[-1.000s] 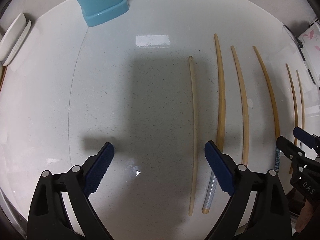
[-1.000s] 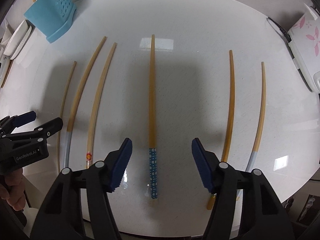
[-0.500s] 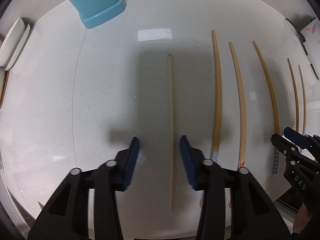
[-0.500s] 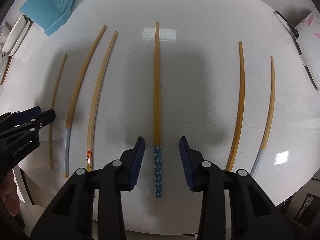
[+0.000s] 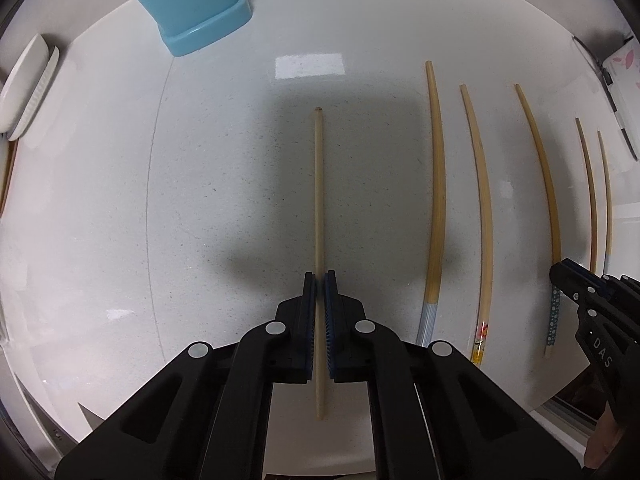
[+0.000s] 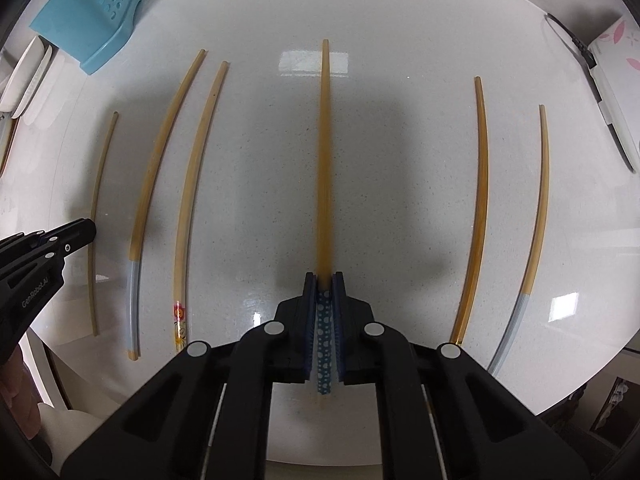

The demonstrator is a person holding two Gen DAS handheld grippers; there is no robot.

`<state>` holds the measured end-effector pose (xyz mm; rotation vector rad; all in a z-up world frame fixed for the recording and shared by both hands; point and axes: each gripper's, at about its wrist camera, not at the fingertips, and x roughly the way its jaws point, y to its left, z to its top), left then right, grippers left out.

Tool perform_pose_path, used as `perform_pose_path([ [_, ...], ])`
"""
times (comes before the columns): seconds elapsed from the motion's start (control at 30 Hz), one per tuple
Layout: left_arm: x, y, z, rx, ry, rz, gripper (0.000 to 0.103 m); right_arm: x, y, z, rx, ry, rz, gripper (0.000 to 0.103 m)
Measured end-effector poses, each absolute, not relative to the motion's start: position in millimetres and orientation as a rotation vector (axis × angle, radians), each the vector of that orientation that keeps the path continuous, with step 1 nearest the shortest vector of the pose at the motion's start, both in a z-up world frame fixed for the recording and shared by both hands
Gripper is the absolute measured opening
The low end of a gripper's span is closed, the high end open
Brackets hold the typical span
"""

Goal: Organize utensils
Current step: 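Lift both held chopsticks and carry them toward the blue holder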

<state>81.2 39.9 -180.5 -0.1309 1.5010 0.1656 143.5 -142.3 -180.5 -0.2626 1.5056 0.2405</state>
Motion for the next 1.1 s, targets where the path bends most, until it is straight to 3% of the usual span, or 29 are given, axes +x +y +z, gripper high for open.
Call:
perform_pose_path([
  [0.5,73,52,-173,-0.176,1.452,0.130,0.004,144,-146,-177,-0.181,1.489,0.255,0.007],
  [1.1,57,53,-139,-0.242,1.276,0.039,0.004,127,-143,-135,-0.068,1.374,0.345,0.007],
])
